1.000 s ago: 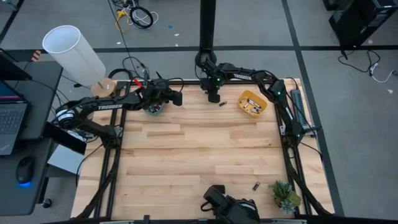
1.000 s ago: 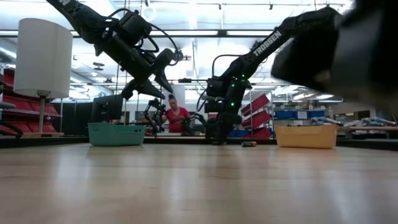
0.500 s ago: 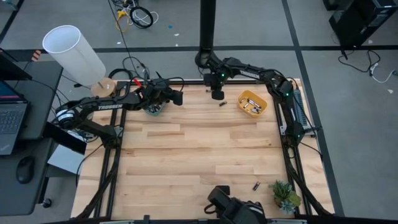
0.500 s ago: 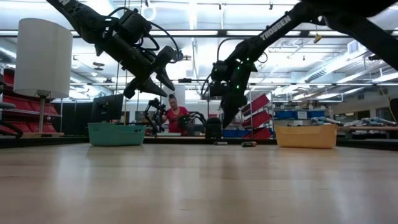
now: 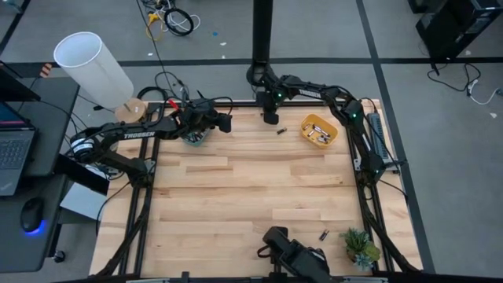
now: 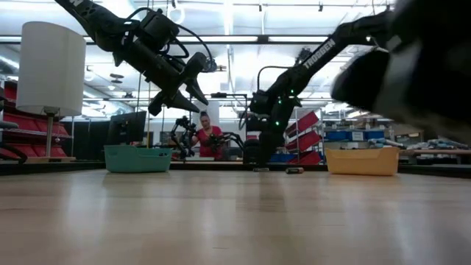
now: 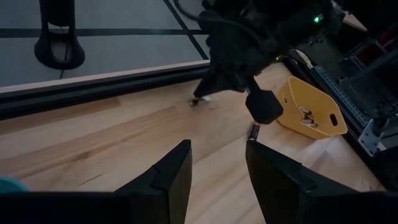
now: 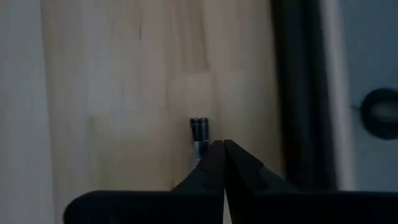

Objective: Sort batteries
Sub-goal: Put the silver battery into the yellow bin

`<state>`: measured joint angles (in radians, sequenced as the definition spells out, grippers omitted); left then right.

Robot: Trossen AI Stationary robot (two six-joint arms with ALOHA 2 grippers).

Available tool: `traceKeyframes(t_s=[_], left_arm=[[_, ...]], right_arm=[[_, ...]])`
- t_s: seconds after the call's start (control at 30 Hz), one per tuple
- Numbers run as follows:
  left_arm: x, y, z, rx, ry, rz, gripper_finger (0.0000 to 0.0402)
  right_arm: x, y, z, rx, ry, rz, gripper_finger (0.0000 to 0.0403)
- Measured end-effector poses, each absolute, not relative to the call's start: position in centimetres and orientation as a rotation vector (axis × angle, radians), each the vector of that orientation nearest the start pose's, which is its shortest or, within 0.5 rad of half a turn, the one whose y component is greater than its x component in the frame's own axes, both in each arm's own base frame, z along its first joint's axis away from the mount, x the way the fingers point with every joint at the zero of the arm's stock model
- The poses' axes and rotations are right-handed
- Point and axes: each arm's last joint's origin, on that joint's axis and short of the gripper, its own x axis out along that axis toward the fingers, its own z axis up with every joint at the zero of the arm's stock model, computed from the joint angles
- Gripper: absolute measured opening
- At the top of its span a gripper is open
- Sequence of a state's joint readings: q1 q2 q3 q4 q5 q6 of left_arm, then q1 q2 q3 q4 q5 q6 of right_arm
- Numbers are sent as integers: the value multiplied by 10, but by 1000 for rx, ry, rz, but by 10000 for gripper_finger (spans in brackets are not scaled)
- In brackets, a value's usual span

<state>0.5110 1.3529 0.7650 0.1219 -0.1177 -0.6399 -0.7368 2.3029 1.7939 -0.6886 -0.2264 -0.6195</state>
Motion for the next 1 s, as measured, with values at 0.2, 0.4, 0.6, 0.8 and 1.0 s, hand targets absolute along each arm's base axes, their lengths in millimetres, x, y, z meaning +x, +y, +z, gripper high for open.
traceKeyframes(t_s=[0.2, 0.4, 0.6, 0.8, 1.0], left_arm=[[248, 143, 232, -700, 252, 748, 163], [248, 143, 232, -700, 252, 749, 163], [248, 143, 232, -700, 253, 749, 163], [248, 143, 232, -706, 254, 738, 163], [248, 140, 229, -798, 287, 688, 163]], right_arm=[[354, -312, 141, 41, 1155, -85, 21], [354, -301, 140, 122, 1177, -7, 13], [362, -276, 140, 174, 1222, 103, 13], [375, -256, 142, 112, 1272, 92, 13], [385, -234, 160, 172, 1226, 128, 6]])
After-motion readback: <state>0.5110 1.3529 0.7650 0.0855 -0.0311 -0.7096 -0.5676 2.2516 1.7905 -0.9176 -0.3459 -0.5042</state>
